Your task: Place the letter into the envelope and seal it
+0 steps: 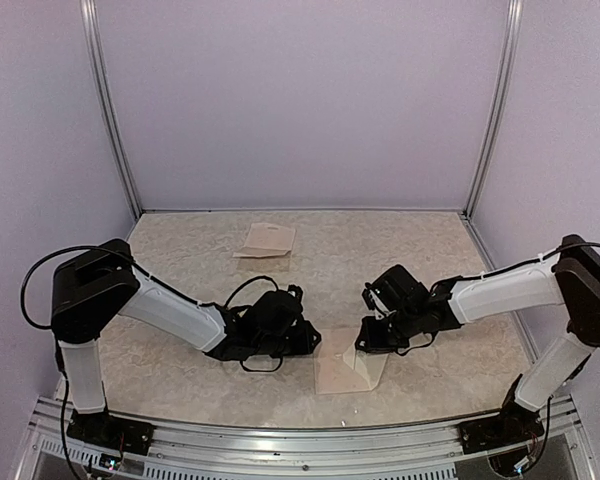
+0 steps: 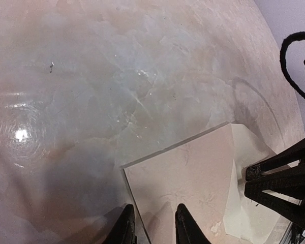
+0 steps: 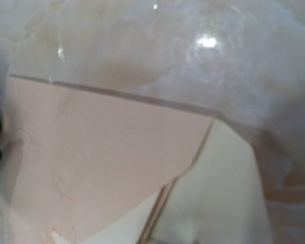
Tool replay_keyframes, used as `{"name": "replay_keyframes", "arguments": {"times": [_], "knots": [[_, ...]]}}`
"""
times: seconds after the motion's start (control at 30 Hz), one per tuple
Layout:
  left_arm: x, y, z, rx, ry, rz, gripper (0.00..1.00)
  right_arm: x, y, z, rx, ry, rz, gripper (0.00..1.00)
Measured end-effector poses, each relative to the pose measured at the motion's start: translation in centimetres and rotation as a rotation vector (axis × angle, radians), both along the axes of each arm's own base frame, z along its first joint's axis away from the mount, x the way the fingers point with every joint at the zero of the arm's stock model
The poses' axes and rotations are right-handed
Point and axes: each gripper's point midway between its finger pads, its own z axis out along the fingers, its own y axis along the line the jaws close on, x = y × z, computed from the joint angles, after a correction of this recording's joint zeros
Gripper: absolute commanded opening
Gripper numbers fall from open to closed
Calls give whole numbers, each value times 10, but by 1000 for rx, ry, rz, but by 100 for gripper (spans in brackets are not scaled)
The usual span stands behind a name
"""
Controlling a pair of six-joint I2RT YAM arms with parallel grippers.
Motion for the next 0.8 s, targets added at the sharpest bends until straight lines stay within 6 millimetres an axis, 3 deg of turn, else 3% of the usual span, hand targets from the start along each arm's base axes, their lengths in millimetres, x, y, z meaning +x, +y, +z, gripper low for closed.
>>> {"name": "replay_keyframes", "arguments": {"times": [0.8], "knots": [[2, -3, -2, -14, -3, 4, 14, -2, 16, -9, 59, 35, 36, 7]]}}
